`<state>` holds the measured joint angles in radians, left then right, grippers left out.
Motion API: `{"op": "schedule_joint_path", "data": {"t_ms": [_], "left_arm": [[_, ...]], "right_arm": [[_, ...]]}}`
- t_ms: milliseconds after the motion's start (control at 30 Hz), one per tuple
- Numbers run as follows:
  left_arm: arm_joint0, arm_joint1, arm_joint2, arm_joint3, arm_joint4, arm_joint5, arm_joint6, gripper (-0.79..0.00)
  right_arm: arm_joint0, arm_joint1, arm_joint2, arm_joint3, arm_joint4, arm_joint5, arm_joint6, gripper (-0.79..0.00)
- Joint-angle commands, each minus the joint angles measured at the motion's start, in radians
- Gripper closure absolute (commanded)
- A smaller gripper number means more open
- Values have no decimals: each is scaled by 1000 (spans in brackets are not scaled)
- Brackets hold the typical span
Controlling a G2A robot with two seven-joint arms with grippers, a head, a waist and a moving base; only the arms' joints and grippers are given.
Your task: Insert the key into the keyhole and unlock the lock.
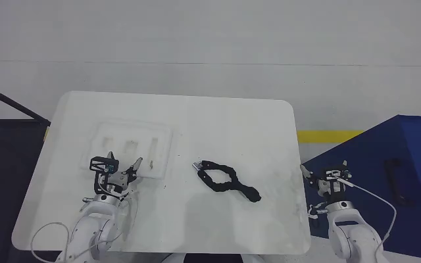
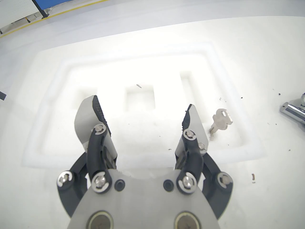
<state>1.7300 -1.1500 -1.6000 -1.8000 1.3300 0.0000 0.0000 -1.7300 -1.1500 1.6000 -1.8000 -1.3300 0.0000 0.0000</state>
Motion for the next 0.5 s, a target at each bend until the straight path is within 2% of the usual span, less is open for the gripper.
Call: {"op": "schedule_joint_path", "data": {"t_ms": [0, 233, 267, 467], "left_arm": [[0, 0, 0, 0, 0, 0, 0, -633], [0, 0, 0, 0, 0, 0, 0, -633], [-1, 0, 0, 0, -2, -4, -5, -785], [-63, 7, -83, -89, -168, -83, -285, -785]], "right_arm": [[0, 0, 0, 0, 0, 0, 0, -785], [0, 0, 0, 0, 0, 0, 0, -785], [0, 0, 0, 0, 0, 0, 0, -785], [0, 0, 0, 0, 0, 0, 0, -785]]}}
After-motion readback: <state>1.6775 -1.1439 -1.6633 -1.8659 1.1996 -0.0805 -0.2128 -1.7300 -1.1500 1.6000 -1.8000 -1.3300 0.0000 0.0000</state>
